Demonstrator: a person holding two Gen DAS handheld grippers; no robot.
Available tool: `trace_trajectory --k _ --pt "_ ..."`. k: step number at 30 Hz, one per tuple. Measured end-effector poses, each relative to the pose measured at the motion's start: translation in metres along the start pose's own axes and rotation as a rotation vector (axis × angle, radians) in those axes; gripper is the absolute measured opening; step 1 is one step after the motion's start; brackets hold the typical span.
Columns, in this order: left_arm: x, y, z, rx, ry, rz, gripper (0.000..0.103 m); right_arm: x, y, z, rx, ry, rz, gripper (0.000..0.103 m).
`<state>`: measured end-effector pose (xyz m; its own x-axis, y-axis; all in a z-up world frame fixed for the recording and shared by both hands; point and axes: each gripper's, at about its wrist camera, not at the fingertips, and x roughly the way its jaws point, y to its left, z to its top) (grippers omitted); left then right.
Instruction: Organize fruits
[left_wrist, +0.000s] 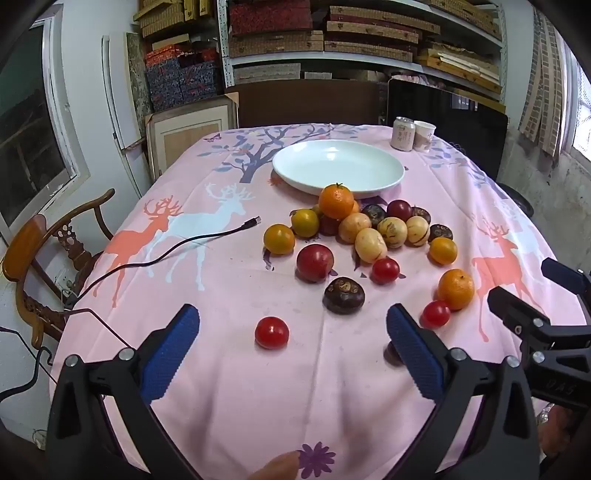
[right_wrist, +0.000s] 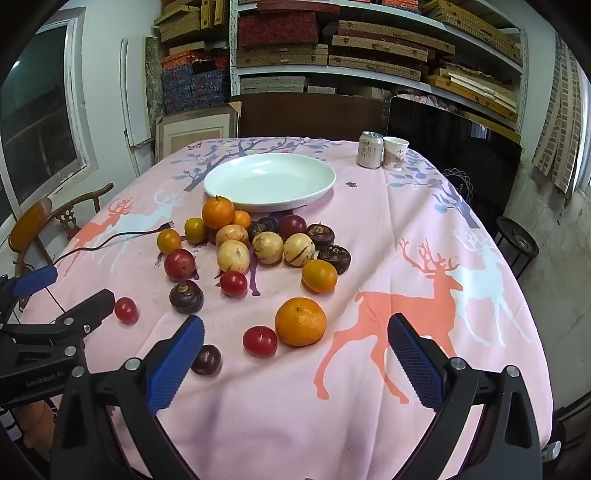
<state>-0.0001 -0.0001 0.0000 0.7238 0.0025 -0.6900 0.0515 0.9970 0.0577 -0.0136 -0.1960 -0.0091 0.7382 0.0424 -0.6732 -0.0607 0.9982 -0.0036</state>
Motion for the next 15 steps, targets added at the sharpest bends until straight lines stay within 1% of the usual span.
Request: trace_trajectory --k 15 --pt "0.0016 0.0006 -0.0008 0.005 0.000 0.008 0.099 -0.0007 -0.0009 -0.0013 0.004 0.000 0.006 0.100"
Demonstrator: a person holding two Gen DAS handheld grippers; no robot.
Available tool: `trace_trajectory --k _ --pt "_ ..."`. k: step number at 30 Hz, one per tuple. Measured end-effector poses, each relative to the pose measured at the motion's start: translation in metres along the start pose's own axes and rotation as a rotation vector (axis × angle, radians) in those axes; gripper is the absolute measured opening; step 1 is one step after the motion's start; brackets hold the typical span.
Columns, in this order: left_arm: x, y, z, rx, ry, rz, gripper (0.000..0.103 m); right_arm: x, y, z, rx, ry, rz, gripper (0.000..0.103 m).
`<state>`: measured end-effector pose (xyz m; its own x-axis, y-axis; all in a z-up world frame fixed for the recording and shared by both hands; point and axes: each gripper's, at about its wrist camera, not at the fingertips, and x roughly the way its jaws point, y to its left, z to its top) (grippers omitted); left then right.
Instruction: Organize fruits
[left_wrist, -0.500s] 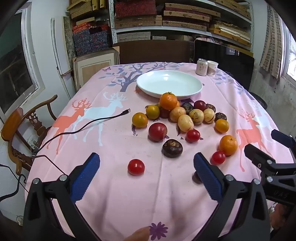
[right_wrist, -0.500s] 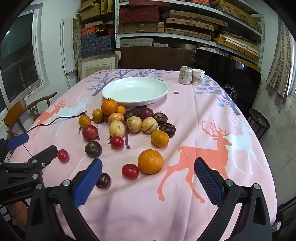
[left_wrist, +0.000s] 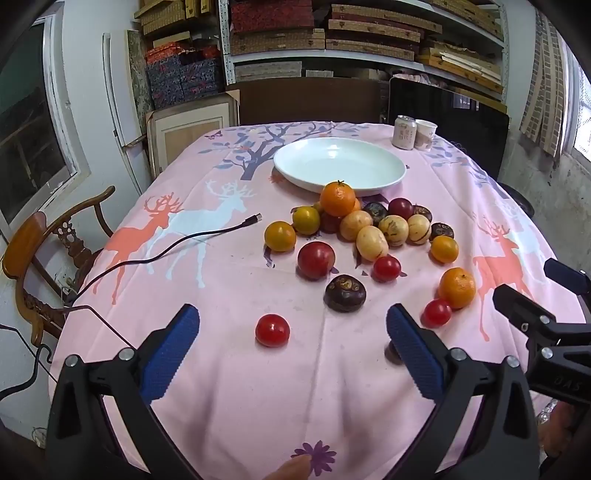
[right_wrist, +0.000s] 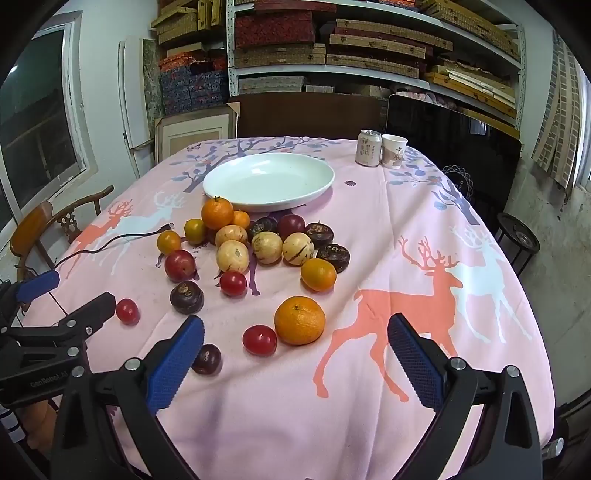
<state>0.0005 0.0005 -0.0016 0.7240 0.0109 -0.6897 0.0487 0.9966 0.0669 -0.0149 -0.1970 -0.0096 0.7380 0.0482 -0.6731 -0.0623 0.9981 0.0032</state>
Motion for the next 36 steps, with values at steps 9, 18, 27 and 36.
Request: trace_trajectory --k 9,18,27,36 --pt "0.002 0.004 -0.001 -0.001 0.005 -0.003 0.099 0.002 -0.002 0.000 0.004 0.003 0.002 0.100" --pt "0.005 0.004 -0.006 -0.006 0.011 -0.004 0.099 0.003 -0.003 0.002 0.005 0.007 0.006 0.100" --pt "0.006 0.004 -0.006 -0.005 0.013 -0.003 0.099 0.003 -0.003 0.000 0.007 0.009 0.006 0.100" --pt "0.009 0.003 -0.010 -0.007 0.019 -0.005 0.099 0.004 -0.004 0.000 0.010 0.010 0.010 0.100"
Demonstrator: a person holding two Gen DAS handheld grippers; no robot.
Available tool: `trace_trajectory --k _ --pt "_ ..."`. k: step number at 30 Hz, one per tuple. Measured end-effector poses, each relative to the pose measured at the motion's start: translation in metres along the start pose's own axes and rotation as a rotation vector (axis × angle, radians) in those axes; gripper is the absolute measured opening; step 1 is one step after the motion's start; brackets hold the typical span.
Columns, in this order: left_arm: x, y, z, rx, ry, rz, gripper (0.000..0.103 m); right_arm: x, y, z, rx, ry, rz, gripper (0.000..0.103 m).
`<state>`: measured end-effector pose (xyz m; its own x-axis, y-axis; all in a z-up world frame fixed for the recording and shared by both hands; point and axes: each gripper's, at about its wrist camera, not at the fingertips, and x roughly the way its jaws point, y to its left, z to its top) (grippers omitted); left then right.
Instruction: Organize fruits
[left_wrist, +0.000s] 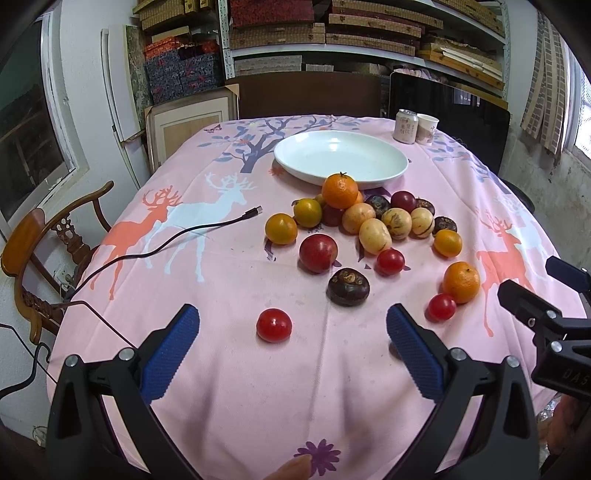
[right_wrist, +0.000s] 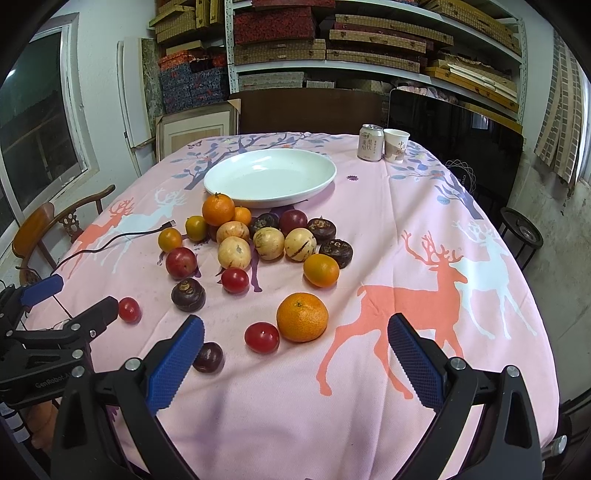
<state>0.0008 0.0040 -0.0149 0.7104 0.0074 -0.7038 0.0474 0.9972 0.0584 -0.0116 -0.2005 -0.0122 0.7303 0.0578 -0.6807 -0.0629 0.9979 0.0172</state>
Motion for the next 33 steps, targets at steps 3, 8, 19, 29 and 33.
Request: trace_trajectory --k 3,8,19,29,33 --pt "0.0005 -0.0005 0.0005 0.002 0.001 0.001 0.099 0.0000 -0.0001 0.0001 0.000 0.001 0.000 0.100" --pt "0.0016 -0.0010 -0.0008 0.003 0.003 0.003 0.099 -0.0001 -0.0004 0.0001 0.001 0.002 0.001 0.100" --pt "0.0018 -0.0010 -0.0013 0.003 0.004 0.002 0.099 0.0006 -0.0002 0.0003 0.003 0.004 0.004 0.100" --pt "0.0016 -0.0007 -0.0001 0.001 0.006 0.001 0.099 0.0030 0.0002 -0.0018 0.006 0.004 0.004 0.100" --pt "0.0016 -0.0007 -0.0001 0.001 0.006 0.001 0.099 0.0041 0.0003 -0.0030 0.006 0.006 0.006 0.100"
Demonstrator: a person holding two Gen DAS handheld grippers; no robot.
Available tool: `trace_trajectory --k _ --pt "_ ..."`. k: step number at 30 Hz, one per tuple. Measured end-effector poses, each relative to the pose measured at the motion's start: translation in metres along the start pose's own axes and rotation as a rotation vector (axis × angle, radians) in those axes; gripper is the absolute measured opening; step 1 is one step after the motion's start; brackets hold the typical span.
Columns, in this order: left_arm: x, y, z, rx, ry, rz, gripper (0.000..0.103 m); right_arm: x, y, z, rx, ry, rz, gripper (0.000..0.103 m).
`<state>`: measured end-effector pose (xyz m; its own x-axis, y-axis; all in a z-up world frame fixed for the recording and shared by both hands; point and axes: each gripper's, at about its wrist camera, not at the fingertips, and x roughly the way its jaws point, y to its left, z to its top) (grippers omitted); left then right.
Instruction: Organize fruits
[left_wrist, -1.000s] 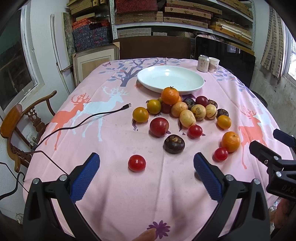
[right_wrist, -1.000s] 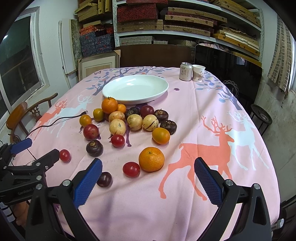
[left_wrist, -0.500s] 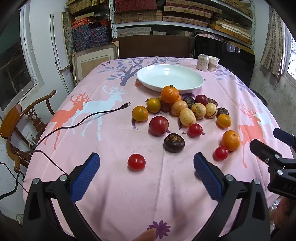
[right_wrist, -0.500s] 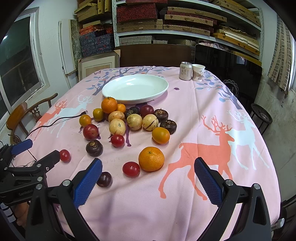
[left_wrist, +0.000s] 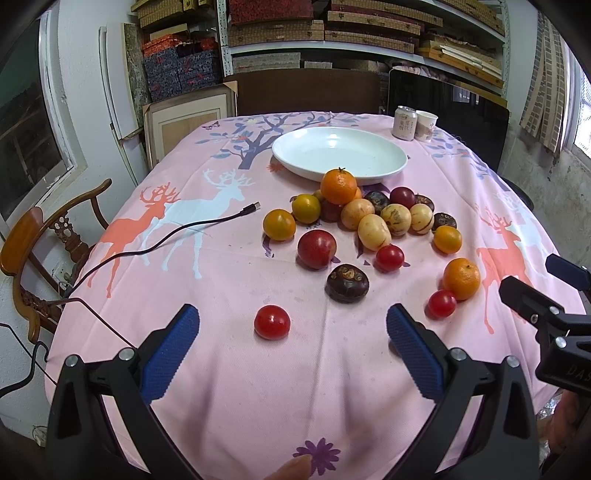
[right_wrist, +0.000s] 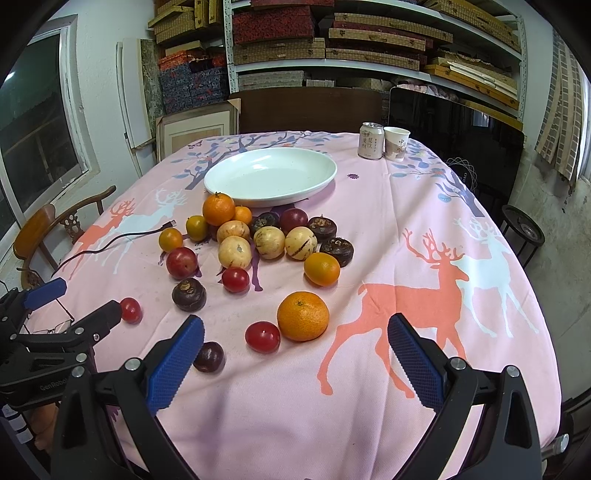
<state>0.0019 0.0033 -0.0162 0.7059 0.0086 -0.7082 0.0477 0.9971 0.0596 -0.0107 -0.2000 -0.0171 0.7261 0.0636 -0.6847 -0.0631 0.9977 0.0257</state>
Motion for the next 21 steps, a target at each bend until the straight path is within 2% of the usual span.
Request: trace_trajectory --k 21 --pt "0.009 -0.004 -0.010 0.003 0.008 0.015 0.099 0.008 -0.003 -0.002 0.004 0.017 -0.002 0.100"
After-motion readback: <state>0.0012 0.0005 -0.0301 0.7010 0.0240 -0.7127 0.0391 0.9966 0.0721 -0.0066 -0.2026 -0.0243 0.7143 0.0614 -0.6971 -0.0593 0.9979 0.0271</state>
